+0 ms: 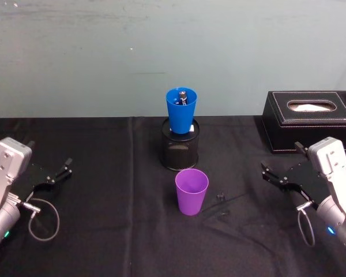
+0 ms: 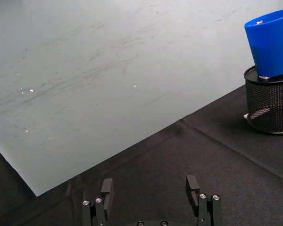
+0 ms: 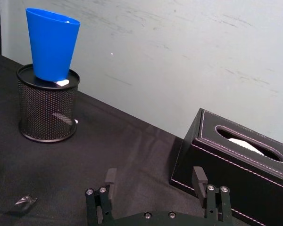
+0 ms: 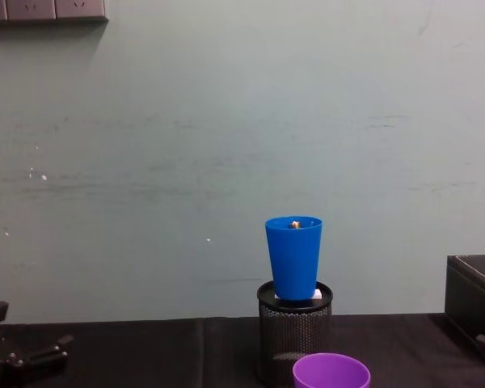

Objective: Pick up one cup with a gripper and tap it against the other cup.

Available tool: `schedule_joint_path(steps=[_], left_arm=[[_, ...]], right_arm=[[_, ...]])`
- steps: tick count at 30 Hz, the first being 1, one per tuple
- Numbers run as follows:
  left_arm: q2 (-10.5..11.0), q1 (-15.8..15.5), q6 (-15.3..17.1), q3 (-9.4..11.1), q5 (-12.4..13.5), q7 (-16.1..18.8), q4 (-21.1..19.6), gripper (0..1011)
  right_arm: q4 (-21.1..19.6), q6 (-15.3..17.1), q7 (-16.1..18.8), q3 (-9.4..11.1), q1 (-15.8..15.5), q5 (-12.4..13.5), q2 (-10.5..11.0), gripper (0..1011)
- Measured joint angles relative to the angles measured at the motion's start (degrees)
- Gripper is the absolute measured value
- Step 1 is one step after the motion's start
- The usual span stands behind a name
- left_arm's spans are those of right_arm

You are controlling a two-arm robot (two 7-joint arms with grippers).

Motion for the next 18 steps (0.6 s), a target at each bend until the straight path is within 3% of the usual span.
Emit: schedule_joint_path(steps=[18], left_arm=[[0.0,0.0,0.0,0.0,0.0,0.0,0.0,1000]], right_arm=[[0.0,0.0,0.0,0.0,0.0,0.0,0.0,1002]])
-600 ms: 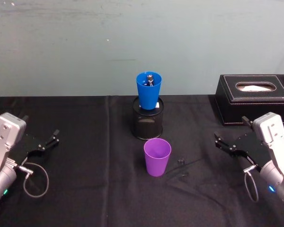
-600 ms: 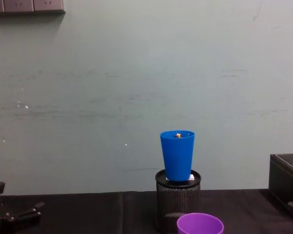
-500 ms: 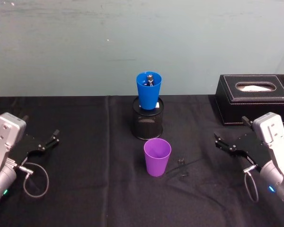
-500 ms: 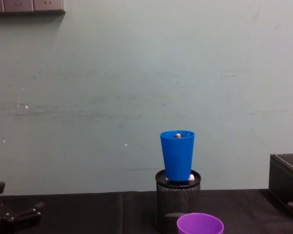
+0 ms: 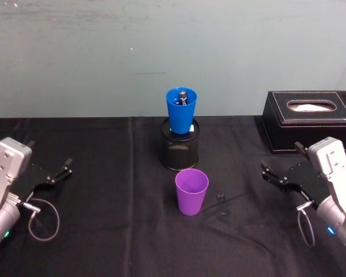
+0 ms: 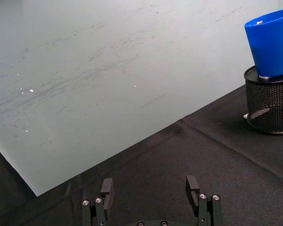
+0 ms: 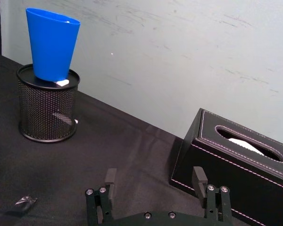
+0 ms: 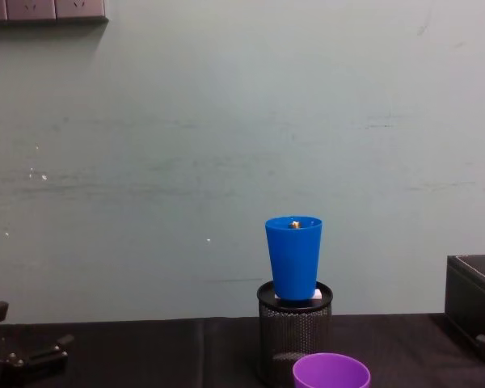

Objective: Pick up one cup with a gripper and tap it against the other cup.

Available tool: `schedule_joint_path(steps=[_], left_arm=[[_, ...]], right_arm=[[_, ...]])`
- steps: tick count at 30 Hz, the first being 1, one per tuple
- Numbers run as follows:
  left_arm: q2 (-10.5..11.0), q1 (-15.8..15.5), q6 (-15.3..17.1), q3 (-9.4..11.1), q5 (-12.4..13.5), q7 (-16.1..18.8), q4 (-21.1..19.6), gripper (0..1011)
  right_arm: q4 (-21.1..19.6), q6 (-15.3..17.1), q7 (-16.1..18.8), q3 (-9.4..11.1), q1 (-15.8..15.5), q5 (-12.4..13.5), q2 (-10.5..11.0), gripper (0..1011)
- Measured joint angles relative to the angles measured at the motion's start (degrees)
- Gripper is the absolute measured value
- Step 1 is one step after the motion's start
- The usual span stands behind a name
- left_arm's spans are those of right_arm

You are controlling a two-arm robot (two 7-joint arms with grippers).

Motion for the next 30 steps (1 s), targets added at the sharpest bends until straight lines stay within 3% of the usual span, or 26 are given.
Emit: schedule_joint_path(steps=[30], left_arm=[[0.0,0.0,0.0,0.0,0.0,0.0,0.0,1000]], right_arm=[[0.0,0.0,0.0,0.0,0.0,0.0,0.0,1002]])
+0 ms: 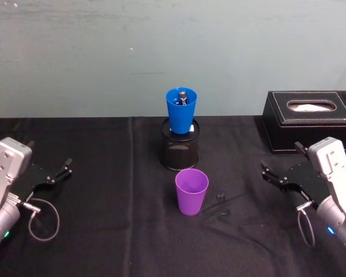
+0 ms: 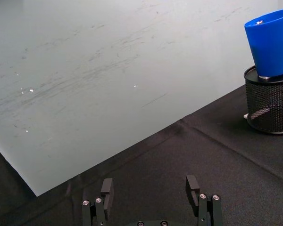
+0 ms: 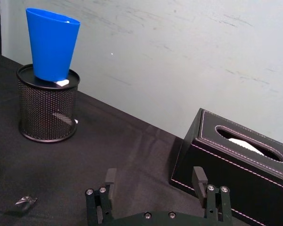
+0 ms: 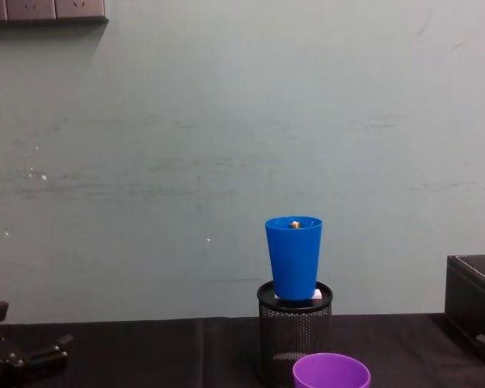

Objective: Pick up one cup with a gripper and tap it against the other cup.

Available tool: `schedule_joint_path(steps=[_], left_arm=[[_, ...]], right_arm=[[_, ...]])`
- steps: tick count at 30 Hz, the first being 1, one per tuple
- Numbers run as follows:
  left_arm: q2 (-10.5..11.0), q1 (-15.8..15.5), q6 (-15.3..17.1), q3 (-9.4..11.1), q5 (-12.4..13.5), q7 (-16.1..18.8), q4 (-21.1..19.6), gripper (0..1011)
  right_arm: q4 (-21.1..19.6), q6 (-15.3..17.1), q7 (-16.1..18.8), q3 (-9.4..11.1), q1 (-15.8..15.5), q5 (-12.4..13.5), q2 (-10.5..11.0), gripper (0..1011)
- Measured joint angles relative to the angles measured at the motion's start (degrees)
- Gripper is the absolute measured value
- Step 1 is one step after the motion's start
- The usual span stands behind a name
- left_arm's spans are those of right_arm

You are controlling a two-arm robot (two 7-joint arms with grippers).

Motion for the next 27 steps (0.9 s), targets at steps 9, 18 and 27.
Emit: schedule_joint_path(steps=[9,18,27], left_arm=[[0.0,0.0,0.0,0.0,0.0,0.0,0.0,1000],[0.0,0.0,0.0,0.0,0.0,0.0,0.0,1000],[0.0,0.0,0.0,0.0,0.0,0.0,0.0,1000]], right_arm=[[-1.6,-3.7,2.5,1.6,-2.2,1.0,0.1,1002],[-3.4,-9.5,15.0,2.5,-7.0,10.3,0.2,1002],[-4.2,-8.6,21.9,0.2,-7.6,11.0,-0.3,1002]])
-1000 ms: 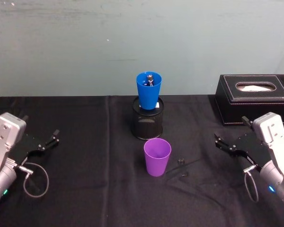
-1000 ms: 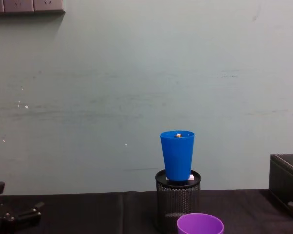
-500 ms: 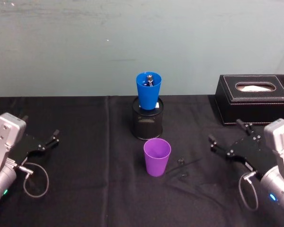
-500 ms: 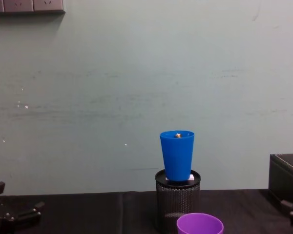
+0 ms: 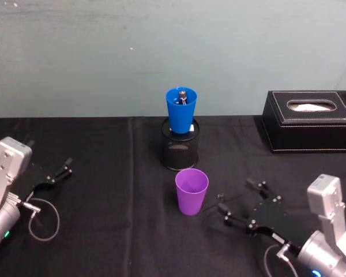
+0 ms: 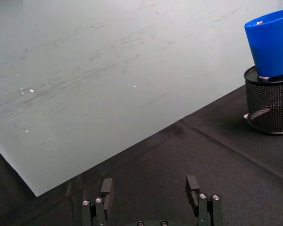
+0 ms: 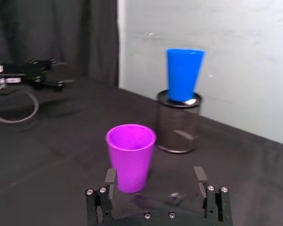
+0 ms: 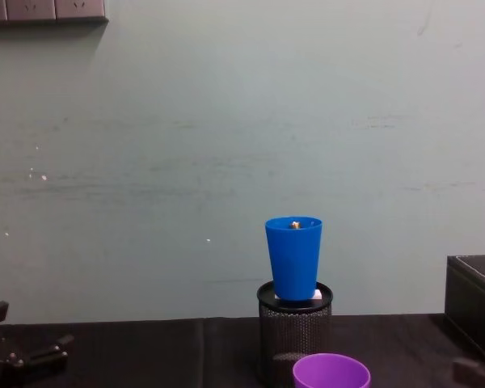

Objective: Pick up one cup with a gripper and tap it against the other cup.

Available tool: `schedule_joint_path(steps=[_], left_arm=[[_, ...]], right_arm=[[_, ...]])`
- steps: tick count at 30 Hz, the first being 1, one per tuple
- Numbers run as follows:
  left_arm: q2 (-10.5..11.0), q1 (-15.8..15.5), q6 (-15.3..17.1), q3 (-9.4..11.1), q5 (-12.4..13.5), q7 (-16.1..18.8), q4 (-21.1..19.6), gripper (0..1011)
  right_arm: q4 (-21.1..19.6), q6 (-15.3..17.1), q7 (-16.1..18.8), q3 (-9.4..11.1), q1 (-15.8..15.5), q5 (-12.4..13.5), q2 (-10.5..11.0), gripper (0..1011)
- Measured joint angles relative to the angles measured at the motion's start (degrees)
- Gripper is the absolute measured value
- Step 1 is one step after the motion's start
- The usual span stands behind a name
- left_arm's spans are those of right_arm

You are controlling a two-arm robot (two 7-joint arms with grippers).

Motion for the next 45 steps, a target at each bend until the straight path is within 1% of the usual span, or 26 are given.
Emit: schedule_joint_path(steps=[3,5,8,14,15,17,18,22,28,32,39,45], left_arm=[[0.0,0.0,0.0,0.0,0.0,0.0,0.0,1000],[0.0,0.0,0.0,0.0,0.0,0.0,0.0,1000],[0.0,0.0,0.0,0.0,0.0,0.0,0.0,1000],[0.0,0.0,0.0,0.0,0.0,0.0,0.0,1000],[0.0,0.0,0.0,0.0,0.0,0.0,0.0,1000],[0.0,0.0,0.0,0.0,0.0,0.0,0.0,1000],[0.0,0.0,0.0,0.0,0.0,0.0,0.0,1000],[0.0,0.0,0.0,0.0,0.0,0.0,0.0,1000],[0.0,0.0,0.0,0.0,0.0,0.0,0.0,1000],[0.0,0.0,0.0,0.0,0.0,0.0,0.0,1000],[0.0,0.0,0.0,0.0,0.0,0.0,0.0,1000],[0.0,0.0,0.0,0.0,0.0,0.0,0.0,1000]], right_arm=[[0.3,0.8,1.0,-0.6,0.6,-0.4,-0.4,1002],[1.2,1.9,2.3,-1.3,1.7,-1.2,-1.1,1003],[1.9,2.6,3.2,-1.8,2.7,-1.8,-1.7,1002],[4.8,3.6,5.3,-2.7,5.5,-2.9,-4.1,1002],[5.8,3.5,5.8,-2.8,6.2,-3.0,-4.8,1002],[6.7,3.3,6.4,-2.8,6.8,-3.0,-5.5,1002],[7.6,3.1,6.9,-2.8,7.5,-3.0,-6.2,1002],[9.6,2.5,7.9,-2.8,8.8,-3.1,-7.6,1002],[12.2,1.9,9.3,-2.7,10.5,-3.7,-9.3,1003],[14.8,1.3,10.4,-2.6,12.1,-4.2,-10.8,1002],[18.2,0.4,11.0,-2.3,14.0,-5.2,-12.8,1002],[20.2,0.0,11.8,-1.8,15.0,-5.6,-14.3,1003]])
